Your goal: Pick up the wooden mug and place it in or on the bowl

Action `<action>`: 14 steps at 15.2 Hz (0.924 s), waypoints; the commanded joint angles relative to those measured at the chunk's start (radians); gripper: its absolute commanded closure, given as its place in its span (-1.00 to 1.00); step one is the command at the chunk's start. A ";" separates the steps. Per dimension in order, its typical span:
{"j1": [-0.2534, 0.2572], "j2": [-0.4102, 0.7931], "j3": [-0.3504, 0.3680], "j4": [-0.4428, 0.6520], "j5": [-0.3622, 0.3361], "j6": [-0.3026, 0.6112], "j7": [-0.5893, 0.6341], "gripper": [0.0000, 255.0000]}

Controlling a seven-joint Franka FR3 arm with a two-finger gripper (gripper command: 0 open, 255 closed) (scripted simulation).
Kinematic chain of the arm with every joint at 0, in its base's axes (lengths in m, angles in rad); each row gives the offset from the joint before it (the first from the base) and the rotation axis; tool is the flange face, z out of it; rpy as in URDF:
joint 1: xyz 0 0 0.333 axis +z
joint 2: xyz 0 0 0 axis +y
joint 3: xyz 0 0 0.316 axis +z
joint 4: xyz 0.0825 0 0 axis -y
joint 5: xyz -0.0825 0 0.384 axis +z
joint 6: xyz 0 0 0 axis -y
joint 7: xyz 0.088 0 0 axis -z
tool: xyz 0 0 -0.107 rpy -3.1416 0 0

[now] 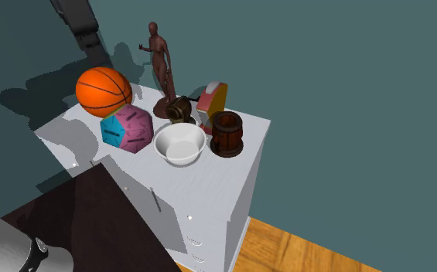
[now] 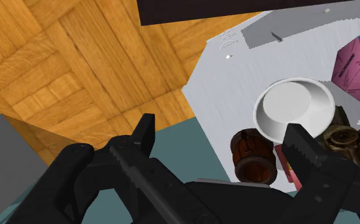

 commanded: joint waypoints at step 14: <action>0.011 0.358 -0.019 -0.066 0.006 0.426 0.029 -1.00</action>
